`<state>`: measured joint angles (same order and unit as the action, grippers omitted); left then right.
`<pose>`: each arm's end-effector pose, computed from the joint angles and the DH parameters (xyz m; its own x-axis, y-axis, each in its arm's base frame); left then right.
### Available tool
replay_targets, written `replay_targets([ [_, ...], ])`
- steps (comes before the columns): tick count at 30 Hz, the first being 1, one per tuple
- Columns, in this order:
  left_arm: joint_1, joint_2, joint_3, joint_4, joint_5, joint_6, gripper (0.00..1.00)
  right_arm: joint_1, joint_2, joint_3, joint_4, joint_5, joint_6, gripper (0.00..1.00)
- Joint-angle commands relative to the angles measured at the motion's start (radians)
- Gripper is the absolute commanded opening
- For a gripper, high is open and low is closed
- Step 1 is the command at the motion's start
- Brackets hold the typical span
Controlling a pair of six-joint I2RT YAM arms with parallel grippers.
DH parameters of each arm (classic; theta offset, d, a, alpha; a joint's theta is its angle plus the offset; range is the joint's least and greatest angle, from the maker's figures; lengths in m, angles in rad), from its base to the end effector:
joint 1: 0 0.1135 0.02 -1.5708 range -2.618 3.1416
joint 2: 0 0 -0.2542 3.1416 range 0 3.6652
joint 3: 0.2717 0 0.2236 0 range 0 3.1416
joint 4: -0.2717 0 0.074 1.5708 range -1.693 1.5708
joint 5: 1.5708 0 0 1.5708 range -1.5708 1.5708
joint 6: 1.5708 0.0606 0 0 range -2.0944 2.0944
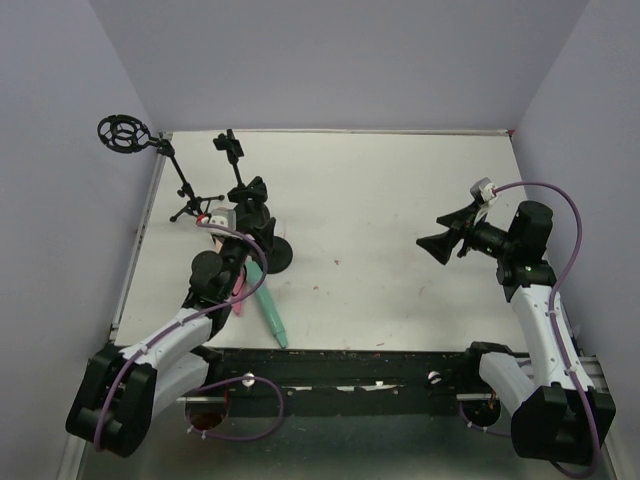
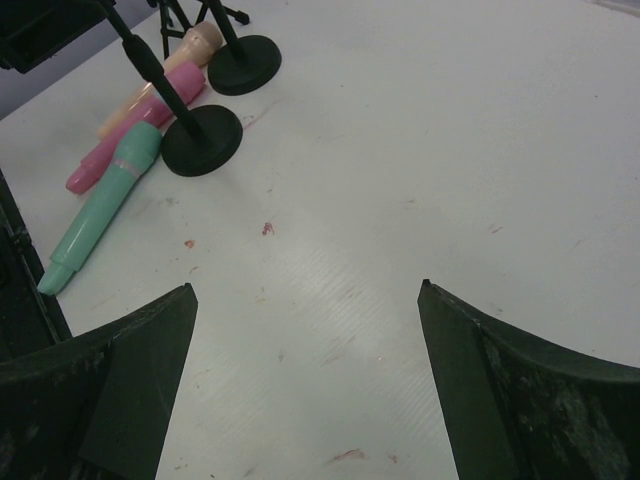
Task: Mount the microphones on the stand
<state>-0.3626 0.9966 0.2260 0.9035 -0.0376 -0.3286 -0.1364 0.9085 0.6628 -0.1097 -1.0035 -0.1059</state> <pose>0.1987 -0.0729 0.2378 0.0141 -0.3503 -0.9365 0.3425 0.8817 -0.3246 0.1923 0.0252 0.2827 -0.2677 -0.0206 -0.9633 -0.7427 0.6413 0.1927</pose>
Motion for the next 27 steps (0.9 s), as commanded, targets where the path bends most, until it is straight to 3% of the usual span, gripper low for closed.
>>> replay_targets([
  [1, -0.010, 0.060, 0.021, 0.133, -0.013, 0.034, 0.60, 0.006, -0.003, 0.021, -0.019, 0.005, -0.014, 1.00],
  [9, -0.012, 0.140, 0.079, 0.153, 0.062, 0.074, 0.30, 0.006, -0.002, 0.021, -0.021, 0.017, -0.015, 1.00],
  [14, -0.018, 0.168, 0.119, 0.150, 0.120, 0.117, 0.00, 0.006, 0.000, 0.023, -0.022, 0.023, -0.017, 1.00],
  [20, -0.080, 0.214, 0.225, 0.135, 0.339, 0.122, 0.00, 0.008, 0.001, 0.023, -0.021, 0.031, -0.017, 1.00],
  [27, -0.297, 0.365, 0.461, 0.066, 0.372, 0.163, 0.00, 0.008, 0.004, 0.023, -0.024, 0.048, -0.026, 1.00],
])
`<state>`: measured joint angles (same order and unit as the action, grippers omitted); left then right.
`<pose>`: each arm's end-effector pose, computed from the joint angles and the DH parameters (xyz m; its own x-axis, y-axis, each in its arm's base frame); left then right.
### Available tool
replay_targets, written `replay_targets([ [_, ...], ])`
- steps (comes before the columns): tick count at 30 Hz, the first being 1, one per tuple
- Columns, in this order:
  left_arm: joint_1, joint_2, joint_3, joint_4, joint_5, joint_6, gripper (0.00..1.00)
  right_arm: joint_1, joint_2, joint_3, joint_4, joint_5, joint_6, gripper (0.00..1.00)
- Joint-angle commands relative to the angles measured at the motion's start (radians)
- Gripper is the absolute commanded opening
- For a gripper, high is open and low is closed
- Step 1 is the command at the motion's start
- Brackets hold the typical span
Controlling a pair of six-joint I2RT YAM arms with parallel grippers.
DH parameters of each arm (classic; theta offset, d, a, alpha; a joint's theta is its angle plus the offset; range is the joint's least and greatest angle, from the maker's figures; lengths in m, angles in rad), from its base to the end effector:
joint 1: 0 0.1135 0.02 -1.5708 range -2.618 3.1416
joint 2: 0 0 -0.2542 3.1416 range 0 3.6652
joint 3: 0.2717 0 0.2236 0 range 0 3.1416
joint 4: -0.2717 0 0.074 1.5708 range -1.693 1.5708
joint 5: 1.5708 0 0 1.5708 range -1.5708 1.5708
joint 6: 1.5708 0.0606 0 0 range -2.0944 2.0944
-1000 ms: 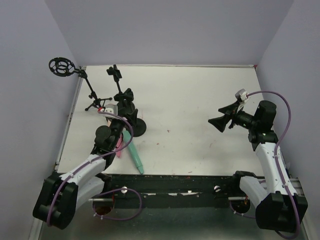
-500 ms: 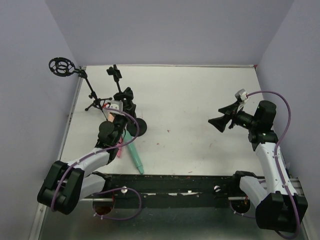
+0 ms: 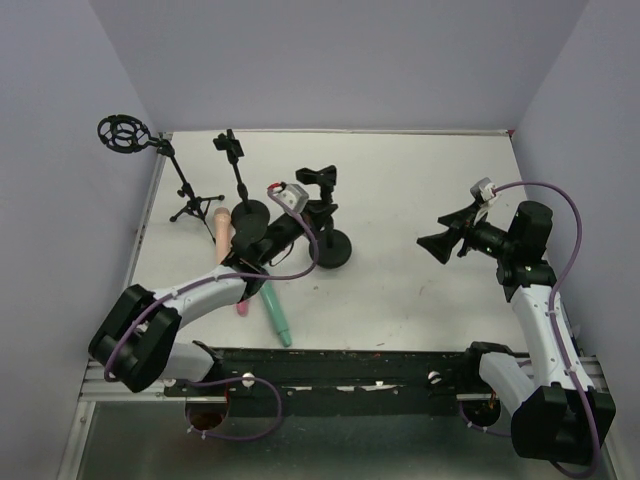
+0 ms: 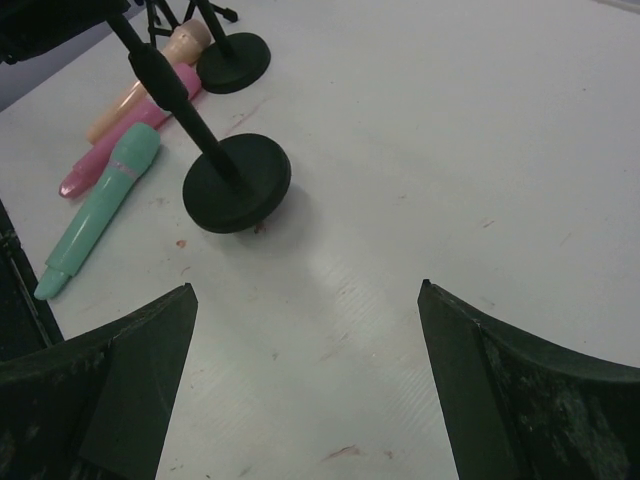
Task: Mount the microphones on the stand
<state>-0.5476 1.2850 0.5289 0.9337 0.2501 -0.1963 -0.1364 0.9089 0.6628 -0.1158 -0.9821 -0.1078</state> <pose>0.2285 -0.1569 0.2767 0.0090 -0.2268 -0.9739 0.7282 0.6690 -0.1491 0.1931 0.0244 0.2816 -0.2739 -0.0227 -0.9615 -0.7288 0.6573 0.1921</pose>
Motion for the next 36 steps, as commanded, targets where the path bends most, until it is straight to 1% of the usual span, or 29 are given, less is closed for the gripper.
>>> replay_targets([
  [1, -0.147, 0.117, 0.199, 0.025, 0.084, 0.037, 0.00, 0.008, 0.004, 0.023, -0.018, 0.033, -0.026, 1.00],
  [5, -0.241, 0.244, 0.345, -0.032, 0.054, 0.063, 0.00, 0.006, 0.008, 0.026, -0.019, 0.052, -0.030, 1.00],
  [9, -0.296, 0.344, 0.431, -0.068, -0.001, 0.077, 0.00, 0.008, 0.013, 0.027, -0.018, 0.085, -0.021, 1.00],
  [14, -0.330, 0.411, 0.457, -0.072, -0.051, 0.119, 0.00, 0.008, 0.018, 0.027, -0.015, 0.099, -0.016, 1.00],
  [19, -0.333, 0.427, 0.413, -0.029, -0.052, 0.113, 0.01, 0.006, 0.019, 0.026, -0.013, 0.103, -0.015, 1.00],
  [21, -0.333, 0.424, 0.389, -0.019, -0.052, 0.103, 0.10, 0.006, 0.021, 0.026, -0.012, 0.105, -0.012, 1.00],
  [25, -0.334, 0.392, 0.324, 0.019, -0.064, 0.078, 0.41, 0.008, 0.024, 0.024, -0.012, 0.109, -0.013, 1.00],
  [27, -0.334, 0.367, 0.295, 0.025, -0.084, 0.071, 0.54, 0.008, 0.025, 0.024, -0.010, 0.109, -0.013, 1.00],
  [30, -0.334, 0.321, 0.252, 0.025, -0.107, 0.055, 0.67, 0.006, 0.027, 0.021, -0.008, 0.109, -0.015, 1.00],
  [33, -0.334, 0.265, 0.206, 0.010, -0.129, 0.041, 0.84, 0.008, 0.025, 0.021, -0.008, 0.109, -0.016, 1.00],
  [36, -0.334, 0.171, 0.172, -0.097, -0.135, 0.012, 0.89, 0.008, 0.024, 0.020, -0.010, 0.109, -0.020, 1.00],
])
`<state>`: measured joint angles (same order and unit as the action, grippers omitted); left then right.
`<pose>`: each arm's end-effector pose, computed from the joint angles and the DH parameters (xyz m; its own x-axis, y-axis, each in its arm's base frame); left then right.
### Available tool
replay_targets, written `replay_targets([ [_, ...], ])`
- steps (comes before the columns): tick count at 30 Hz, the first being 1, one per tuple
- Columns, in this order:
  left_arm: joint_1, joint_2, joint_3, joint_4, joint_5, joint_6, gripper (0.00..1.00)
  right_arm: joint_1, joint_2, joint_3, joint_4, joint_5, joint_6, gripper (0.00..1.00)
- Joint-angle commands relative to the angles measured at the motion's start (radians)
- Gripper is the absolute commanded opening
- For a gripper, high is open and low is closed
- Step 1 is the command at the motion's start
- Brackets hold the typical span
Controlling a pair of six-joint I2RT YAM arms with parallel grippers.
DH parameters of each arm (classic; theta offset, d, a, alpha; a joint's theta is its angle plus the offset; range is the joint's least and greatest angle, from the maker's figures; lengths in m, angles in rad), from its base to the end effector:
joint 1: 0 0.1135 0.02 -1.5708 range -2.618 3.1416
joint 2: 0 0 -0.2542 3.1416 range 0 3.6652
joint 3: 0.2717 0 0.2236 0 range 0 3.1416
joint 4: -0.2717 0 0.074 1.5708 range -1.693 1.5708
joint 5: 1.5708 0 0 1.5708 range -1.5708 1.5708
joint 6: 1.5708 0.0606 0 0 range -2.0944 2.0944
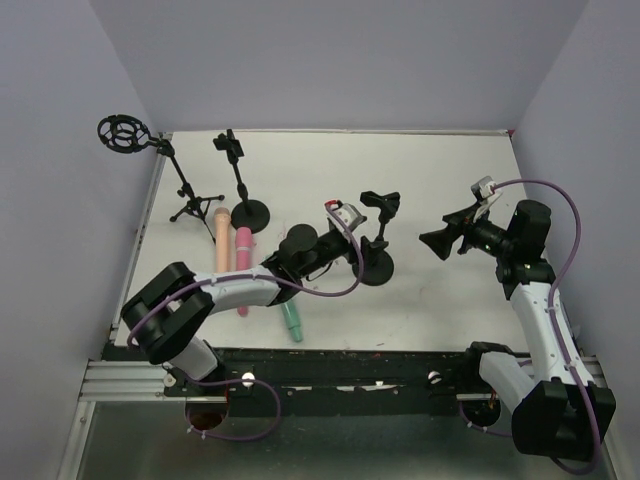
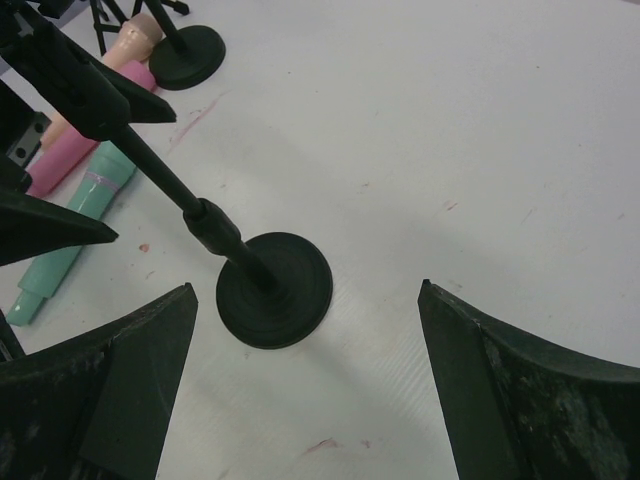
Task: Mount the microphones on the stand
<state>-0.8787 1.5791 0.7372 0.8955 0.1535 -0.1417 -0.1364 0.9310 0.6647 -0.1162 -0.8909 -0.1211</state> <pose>0.2124 -0.2708 0.2542 -0.0874 -0.1133 -0.9897 0.8545 0.5021 -0.1329 0.2004 0.0201 0.2768 -0.2911 -0.0367 -0.9560 -0.6693 0.7218 0.1761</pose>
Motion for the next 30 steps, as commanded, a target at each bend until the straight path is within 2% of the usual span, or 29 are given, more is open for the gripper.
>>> replay_targets([
  [1, -0.003, -0.158, -0.051, -0.114, -0.051, -0.065, 0.90, 0.006, 0.000, 0.019, -0.010, 0.018, -0.008, 1.00],
  [4, -0.003, -0.313, -0.123, -0.257, -0.098, -0.146, 0.94, 0.006, -0.006, 0.019, -0.011, 0.023, -0.012, 1.00],
  [6, -0.003, -0.422, -0.156, -0.412, -0.144, -0.224, 0.96, 0.006, -0.009, 0.021, -0.014, 0.023, -0.012, 1.00],
  [8, 0.003, -0.529, -0.151, -0.682, -0.244, -0.368, 0.99, 0.006, -0.012, 0.022, -0.014, 0.015, -0.012, 1.00],
  [10, 0.035, -0.621, -0.144, -0.879, -0.247, -0.465, 0.99, 0.006, -0.014, 0.023, -0.014, 0.015, -0.011, 1.00],
  [12, 0.056, -0.720, -0.188, -0.973, -0.258, -0.542, 0.99, 0.006, -0.011, 0.022, -0.014, 0.015, -0.011, 1.00],
  [15, 0.104, -0.833, -0.286, -1.015, -0.310, -0.682, 0.99, 0.006, -0.006, 0.021, -0.014, 0.013, -0.011, 1.00],
  [17, 0.147, -0.857, -0.323, -1.032, -0.328, -0.746, 0.97, 0.006, -0.003, 0.021, -0.013, 0.018, -0.012, 1.00],
  [19, 0.182, -0.826, -0.314, -1.092, -0.353, -0.801, 0.94, 0.008, 0.002, 0.019, -0.014, 0.023, -0.014, 1.00],
  [22, 0.201, -0.687, -0.224, -1.193, -0.390, -0.817, 0.93, 0.006, 0.005, 0.021, -0.011, 0.026, -0.014, 1.00],
  [27, 0.201, -0.400, -0.007, -1.398, -0.468, -0.806, 0.78, 0.006, 0.009, 0.019, -0.013, 0.033, -0.014, 1.00],
  [30, 0.201, -0.292, 0.053, -1.413, -0.470, -0.788, 0.73, 0.004, 0.011, 0.018, -0.011, 0.035, -0.014, 1.00],
])
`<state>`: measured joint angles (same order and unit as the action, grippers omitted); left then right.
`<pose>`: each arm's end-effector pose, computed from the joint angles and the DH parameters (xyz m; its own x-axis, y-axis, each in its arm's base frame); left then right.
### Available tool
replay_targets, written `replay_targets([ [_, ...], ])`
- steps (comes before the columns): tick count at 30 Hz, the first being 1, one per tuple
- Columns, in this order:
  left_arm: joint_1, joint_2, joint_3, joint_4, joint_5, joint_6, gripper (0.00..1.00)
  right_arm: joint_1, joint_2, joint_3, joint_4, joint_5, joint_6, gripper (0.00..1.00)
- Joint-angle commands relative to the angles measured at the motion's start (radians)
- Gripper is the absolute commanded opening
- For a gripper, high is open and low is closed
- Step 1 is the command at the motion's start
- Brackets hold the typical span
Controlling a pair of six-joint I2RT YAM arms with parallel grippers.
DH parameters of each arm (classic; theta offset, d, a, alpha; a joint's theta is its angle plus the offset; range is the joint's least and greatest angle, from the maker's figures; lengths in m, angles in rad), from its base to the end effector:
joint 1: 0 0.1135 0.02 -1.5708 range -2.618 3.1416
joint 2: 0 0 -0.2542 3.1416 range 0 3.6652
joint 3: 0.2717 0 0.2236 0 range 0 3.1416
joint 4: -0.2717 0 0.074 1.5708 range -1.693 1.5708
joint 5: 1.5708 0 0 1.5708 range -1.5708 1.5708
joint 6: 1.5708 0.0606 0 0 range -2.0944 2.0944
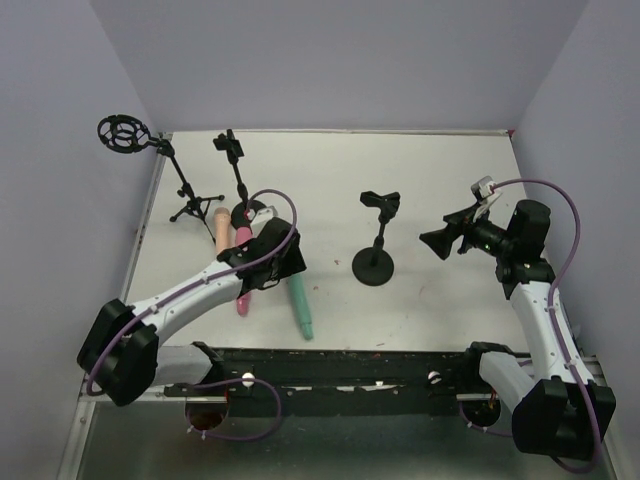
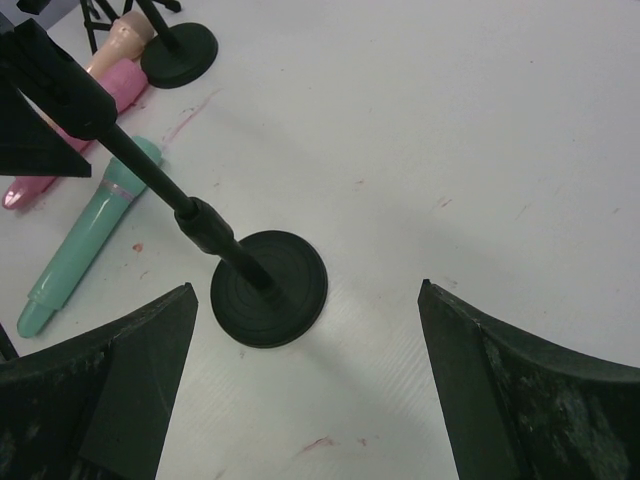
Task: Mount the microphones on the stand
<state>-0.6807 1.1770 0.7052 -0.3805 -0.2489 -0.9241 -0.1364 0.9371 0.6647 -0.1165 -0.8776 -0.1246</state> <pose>0.1873 -0.1325 0.2039 -0.7387 -0.3971 -0.5446 -0.1753 0.8934 -0.4136 0.2019 0.0193 0.2754 -0.2959 -0.0395 -0.9544 -0.6602 0.7306 0.1744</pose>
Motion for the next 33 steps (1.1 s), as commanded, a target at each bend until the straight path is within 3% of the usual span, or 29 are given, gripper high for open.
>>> replay_targets([
  [1, 0.003, 0.140, 0.095, -0.129, -0.063, 0.001, 0.69, 0.006, 0.005, 0.019, -0.009, 0.022, -0.010, 1.00],
  [6, 0.003, 0.289, 0.186, -0.165, -0.056, 0.019, 0.69, 0.004, 0.006, 0.018, -0.009, 0.020, -0.009, 1.00],
  [21, -0.045, 0.452, 0.198, -0.106, -0.004, -0.018, 0.63, 0.006, 0.009, 0.019, -0.011, 0.022, -0.007, 1.00],
  [27, -0.062, 0.434, 0.162, -0.075, 0.002, -0.035, 0.31, 0.004, 0.008, 0.021, -0.014, 0.025, -0.006, 1.00],
  [29, -0.068, 0.383, 0.155, -0.087, -0.016, -0.021, 0.20, 0.006, 0.006, 0.021, -0.012, 0.022, -0.007, 1.00],
  [33, -0.082, 0.204, 0.152, -0.116, -0.070, 0.053, 0.08, 0.006, 0.003, 0.026, -0.023, 0.014, -0.013, 1.00],
])
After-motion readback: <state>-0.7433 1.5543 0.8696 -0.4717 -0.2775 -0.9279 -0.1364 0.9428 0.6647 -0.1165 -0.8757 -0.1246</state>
